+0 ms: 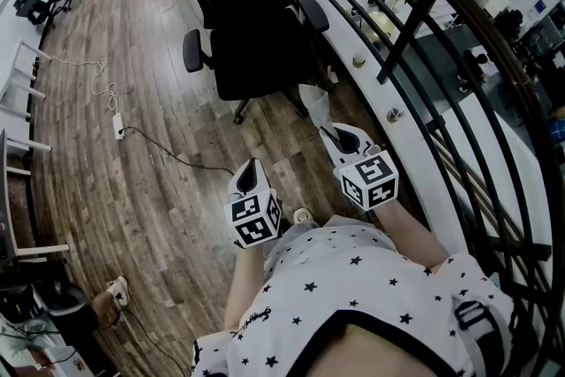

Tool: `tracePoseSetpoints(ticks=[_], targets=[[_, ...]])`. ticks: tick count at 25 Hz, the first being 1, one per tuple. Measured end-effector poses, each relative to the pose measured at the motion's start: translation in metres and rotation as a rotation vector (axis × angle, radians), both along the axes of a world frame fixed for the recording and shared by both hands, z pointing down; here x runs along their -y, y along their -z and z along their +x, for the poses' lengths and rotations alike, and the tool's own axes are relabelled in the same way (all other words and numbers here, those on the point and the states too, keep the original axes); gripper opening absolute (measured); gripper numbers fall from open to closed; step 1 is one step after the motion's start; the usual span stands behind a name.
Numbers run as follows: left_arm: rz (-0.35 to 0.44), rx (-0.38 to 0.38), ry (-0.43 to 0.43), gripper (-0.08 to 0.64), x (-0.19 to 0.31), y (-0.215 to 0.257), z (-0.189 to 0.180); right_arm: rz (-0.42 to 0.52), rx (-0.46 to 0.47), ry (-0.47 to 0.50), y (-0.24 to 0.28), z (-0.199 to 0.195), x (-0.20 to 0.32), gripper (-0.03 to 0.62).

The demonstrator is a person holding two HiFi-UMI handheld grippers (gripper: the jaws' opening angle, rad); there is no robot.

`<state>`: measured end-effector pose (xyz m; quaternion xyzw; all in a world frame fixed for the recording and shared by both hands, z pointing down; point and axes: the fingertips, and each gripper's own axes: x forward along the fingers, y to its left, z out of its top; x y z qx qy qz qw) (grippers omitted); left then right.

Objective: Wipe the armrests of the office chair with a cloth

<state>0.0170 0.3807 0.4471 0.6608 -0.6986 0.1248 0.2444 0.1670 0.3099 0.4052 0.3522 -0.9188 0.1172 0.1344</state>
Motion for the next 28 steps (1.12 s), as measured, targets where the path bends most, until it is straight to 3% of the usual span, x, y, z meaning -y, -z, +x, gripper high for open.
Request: tracePoseSetpoints(ticks=[11, 28], targets=[[0.023, -0.027, -0.033, 0.006, -0.007, 0.01, 0.017, -0.012, -0.004, -0.01, -0.002, 0.01, -0.019, 0.029], [0.013, -0.032, -0.087, 0.006, 0.011, 0.001, -0.018, 0.019, -0.002, -0.048, 0.003, -0.02, -0.007, 0.031]])
